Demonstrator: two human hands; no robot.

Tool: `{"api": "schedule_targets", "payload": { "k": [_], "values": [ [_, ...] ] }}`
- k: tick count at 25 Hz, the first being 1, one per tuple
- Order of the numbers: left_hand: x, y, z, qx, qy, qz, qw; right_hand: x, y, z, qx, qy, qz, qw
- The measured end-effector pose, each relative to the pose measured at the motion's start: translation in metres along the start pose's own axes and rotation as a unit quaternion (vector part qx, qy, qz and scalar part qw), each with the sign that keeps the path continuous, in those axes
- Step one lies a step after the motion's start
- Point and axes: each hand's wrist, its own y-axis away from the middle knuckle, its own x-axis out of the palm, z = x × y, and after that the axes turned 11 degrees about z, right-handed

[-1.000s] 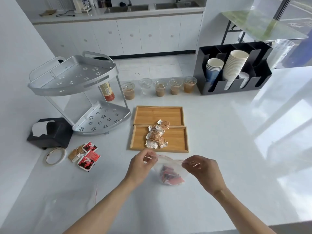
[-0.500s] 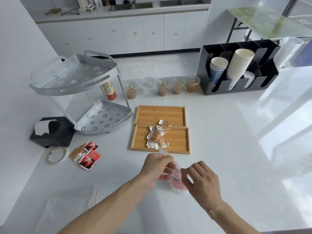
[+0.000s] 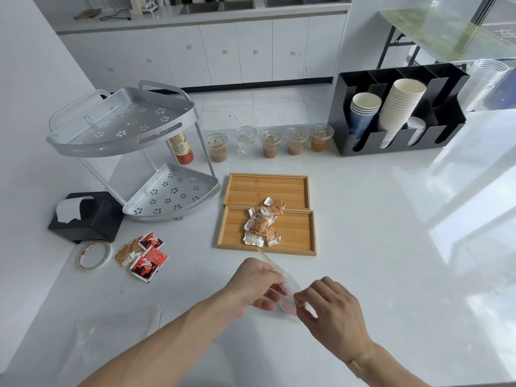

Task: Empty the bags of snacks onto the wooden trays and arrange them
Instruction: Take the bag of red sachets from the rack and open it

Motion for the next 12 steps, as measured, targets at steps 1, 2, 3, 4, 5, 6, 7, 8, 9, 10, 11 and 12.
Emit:
{"api": "schedule_targets", "payload": {
  "k": [1,2,3,4,5,6,7,8,9,10,11,12],
  "values": [
    [-0.004,0.001,-0.001,0.002,-0.022,0.005,1.0,-0.003,0.0,-0.001,0.001,-0.021,0.026,0.999],
    [-0.008,0.001,-0.001,0.005,-0.05,0.008,0.999,-0.007,0.0,-0.001,0.013,-0.056,0.06,0.997],
    [-0.011,0.002,-0.001,0.01,-0.081,0.013,0.997,-0.012,-0.002,0.0,0.047,-0.114,0.093,0.988],
    [-0.013,0.002,-0.002,0.017,-0.116,0.017,0.993,-0.018,-0.007,0.003,0.104,-0.192,0.116,0.969],
    [-0.015,0.002,-0.003,0.028,-0.156,0.019,0.987,-0.022,-0.014,0.006,0.166,-0.276,0.131,0.937],
    [-0.015,0.001,-0.005,0.046,-0.199,0.019,0.979,-0.024,-0.023,0.007,0.223,-0.351,0.142,0.898],
    [-0.015,-0.001,-0.006,0.069,-0.238,0.016,0.969,-0.024,-0.033,0.007,0.27,-0.418,0.159,0.853],
    [-0.014,-0.003,-0.007,0.093,-0.27,0.014,0.958,-0.022,-0.041,0.007,0.307,-0.475,0.18,0.805],
    [-0.012,-0.005,-0.007,0.116,-0.293,0.014,0.949,-0.022,-0.049,0.008,0.334,-0.516,0.202,0.763],
    [-0.011,-0.008,-0.007,0.133,-0.305,0.018,0.943,-0.022,-0.054,0.009,0.354,-0.54,0.214,0.733],
    [-0.009,-0.009,-0.007,0.146,-0.307,0.021,0.94,-0.022,-0.058,0.008,0.371,-0.552,0.219,0.714],
    [-0.009,-0.011,-0.006,0.155,-0.298,0.022,0.941,-0.023,-0.06,0.007,0.385,-0.559,0.219,0.701]
  ]
}}
